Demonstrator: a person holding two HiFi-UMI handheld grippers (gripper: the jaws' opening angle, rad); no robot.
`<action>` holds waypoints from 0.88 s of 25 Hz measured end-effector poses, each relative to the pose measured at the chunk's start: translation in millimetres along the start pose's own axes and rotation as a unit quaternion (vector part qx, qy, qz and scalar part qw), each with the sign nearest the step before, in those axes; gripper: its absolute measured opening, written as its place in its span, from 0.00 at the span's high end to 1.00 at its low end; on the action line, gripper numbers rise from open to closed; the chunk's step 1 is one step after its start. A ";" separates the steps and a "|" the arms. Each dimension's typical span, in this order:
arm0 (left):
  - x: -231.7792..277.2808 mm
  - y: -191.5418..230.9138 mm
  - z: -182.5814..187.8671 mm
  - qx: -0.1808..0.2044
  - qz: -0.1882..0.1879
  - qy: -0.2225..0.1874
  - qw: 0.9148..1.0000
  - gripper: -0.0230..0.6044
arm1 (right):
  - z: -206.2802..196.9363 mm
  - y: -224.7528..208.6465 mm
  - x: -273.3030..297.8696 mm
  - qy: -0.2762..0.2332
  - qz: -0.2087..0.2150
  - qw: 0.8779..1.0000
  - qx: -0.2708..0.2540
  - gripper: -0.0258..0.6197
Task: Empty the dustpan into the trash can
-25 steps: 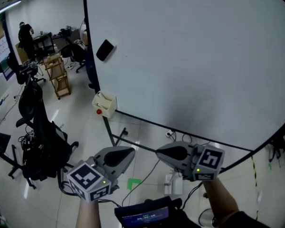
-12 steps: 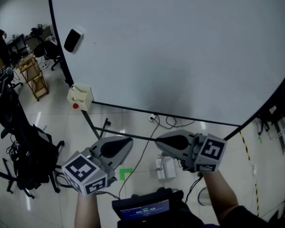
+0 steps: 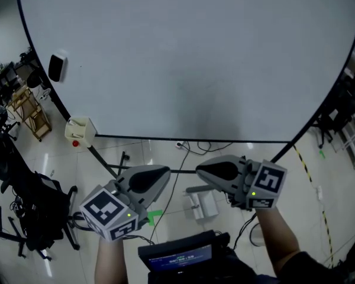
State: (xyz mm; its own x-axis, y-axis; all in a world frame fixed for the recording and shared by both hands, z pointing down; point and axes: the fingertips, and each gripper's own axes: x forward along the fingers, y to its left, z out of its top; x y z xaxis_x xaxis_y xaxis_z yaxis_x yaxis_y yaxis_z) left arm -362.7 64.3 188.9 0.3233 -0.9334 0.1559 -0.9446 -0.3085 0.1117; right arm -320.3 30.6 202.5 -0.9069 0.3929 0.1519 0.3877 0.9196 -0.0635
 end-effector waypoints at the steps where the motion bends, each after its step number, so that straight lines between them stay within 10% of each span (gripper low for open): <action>1: 4.7 -3.2 0.2 0.000 -0.001 0.004 1.000 0.97 | -0.2 -2.4 -6.1 -0.001 -0.003 1.000 0.001 0.95; 22: 6.4 -33.8 8.6 0.009 0.046 0.013 0.999 0.97 | -11.6 2.8 -43.3 -0.019 0.006 1.000 0.015 0.95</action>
State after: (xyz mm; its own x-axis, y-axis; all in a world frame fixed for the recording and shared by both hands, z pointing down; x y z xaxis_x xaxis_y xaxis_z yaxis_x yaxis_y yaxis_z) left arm -329.2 67.2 177.7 0.2366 -0.9530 0.1893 -0.9711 -0.2256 0.0781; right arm -278.0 16.1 207.2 -0.9083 0.4025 0.1141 0.3935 0.9145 -0.0942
